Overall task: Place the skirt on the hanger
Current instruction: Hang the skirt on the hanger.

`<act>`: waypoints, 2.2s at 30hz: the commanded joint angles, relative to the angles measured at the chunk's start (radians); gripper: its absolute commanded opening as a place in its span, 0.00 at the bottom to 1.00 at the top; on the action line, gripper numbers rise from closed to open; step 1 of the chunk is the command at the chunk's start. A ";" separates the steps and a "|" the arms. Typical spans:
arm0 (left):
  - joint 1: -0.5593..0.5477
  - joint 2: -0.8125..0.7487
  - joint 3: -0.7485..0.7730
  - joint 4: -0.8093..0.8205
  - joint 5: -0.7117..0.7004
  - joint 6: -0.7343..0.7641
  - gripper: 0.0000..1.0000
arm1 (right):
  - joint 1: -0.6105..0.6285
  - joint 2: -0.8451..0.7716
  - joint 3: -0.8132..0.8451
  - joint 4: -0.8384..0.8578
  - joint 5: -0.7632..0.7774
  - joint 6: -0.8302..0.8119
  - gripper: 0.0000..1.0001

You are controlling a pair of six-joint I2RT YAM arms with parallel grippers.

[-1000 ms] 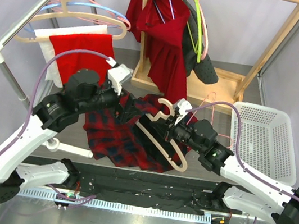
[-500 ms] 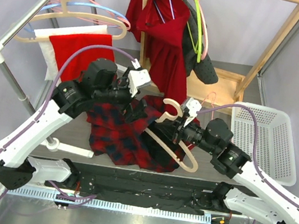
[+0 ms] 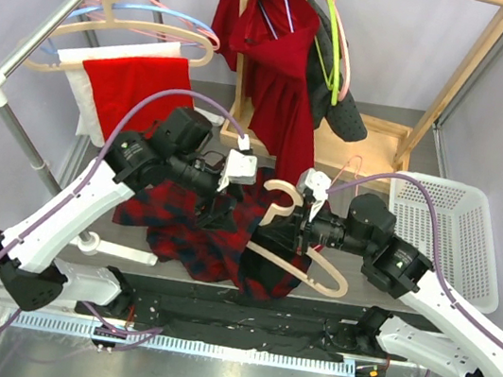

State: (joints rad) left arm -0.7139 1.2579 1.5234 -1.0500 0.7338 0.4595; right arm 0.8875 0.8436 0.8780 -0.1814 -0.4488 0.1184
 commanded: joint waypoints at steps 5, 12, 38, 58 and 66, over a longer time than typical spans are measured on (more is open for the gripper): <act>-0.001 0.080 0.003 -0.021 0.096 -0.021 0.19 | 0.005 0.011 0.062 0.086 -0.087 -0.003 0.01; -0.002 0.081 -0.044 0.085 -0.037 -0.175 0.00 | 0.005 0.006 0.049 0.086 -0.016 -0.002 0.01; -0.002 -0.273 -0.281 0.375 -0.669 -0.509 0.00 | 0.004 0.006 -0.243 -0.159 0.751 0.496 0.62; -0.002 -0.336 -0.287 0.317 -0.551 -0.498 0.00 | -0.169 0.164 -0.413 0.120 0.613 0.572 0.01; -0.001 -0.403 -0.318 0.228 -0.324 -0.391 0.00 | -0.475 0.150 -0.275 0.056 0.463 0.524 0.01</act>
State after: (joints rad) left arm -0.7185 0.8978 1.2098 -0.8089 0.2558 -0.0002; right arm 0.5194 1.0008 0.4965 -0.1387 0.0719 0.6788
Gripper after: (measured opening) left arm 0.152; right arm 0.020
